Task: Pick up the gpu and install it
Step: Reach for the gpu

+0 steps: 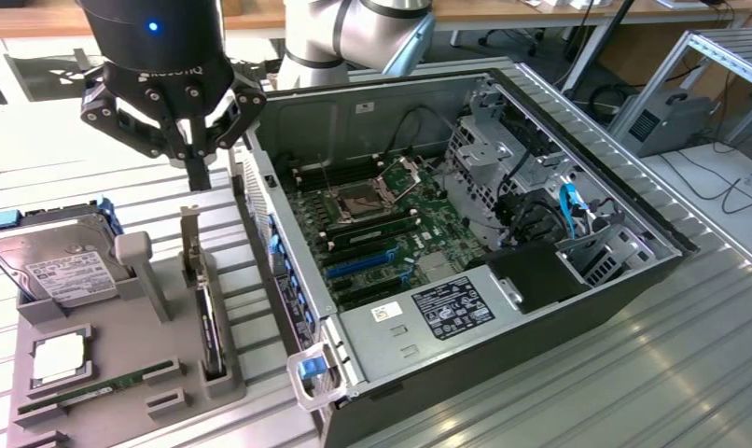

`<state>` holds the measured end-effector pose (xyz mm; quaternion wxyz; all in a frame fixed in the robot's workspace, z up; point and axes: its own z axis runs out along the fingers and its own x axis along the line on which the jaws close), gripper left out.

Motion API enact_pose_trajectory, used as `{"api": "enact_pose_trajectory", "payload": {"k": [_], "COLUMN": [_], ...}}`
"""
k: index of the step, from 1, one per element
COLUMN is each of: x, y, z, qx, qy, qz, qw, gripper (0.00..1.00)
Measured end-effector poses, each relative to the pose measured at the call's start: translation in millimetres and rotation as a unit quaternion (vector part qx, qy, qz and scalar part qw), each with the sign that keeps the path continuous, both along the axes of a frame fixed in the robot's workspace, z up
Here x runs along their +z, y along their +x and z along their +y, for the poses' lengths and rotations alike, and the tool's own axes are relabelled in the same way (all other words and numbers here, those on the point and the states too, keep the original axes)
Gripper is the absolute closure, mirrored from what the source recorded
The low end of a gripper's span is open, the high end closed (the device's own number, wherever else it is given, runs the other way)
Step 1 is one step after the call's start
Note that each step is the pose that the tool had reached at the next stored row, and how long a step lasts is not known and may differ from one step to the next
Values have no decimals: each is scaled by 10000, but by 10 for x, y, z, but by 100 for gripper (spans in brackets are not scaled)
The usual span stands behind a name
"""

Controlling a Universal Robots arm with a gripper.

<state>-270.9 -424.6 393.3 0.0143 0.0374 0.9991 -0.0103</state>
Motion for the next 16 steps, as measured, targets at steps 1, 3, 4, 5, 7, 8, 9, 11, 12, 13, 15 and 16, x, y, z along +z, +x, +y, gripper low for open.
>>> {"api": "enact_pose_trajectory", "payload": {"k": [1,3,4,5,7,8,9,11,12,13,15,16], "x": [0,0,0,0,0,0,0,0,-1,-1,0,-1], "y": [0,0,0,0,0,0,0,0,0,0,0,0], "z": [-1,-2,-3,-3,-6,-7,-8,-11,-13,-16,-26,-31], "qx": [0,0,0,0,0,0,0,0,0,0,0,0], "qy": [-3,-8,-11,-14,-20,-24,-30,-45,-50,-55,-72,-78], "qz": [0,0,0,0,0,0,0,0,-1,-1,0,0], "qw": [10000,10000,10000,10000,10000,10000,10000,10000,10000,10000,10000,10000], "gripper": [89,89,89,89,89,89,89,89,89,89,89,89]}}
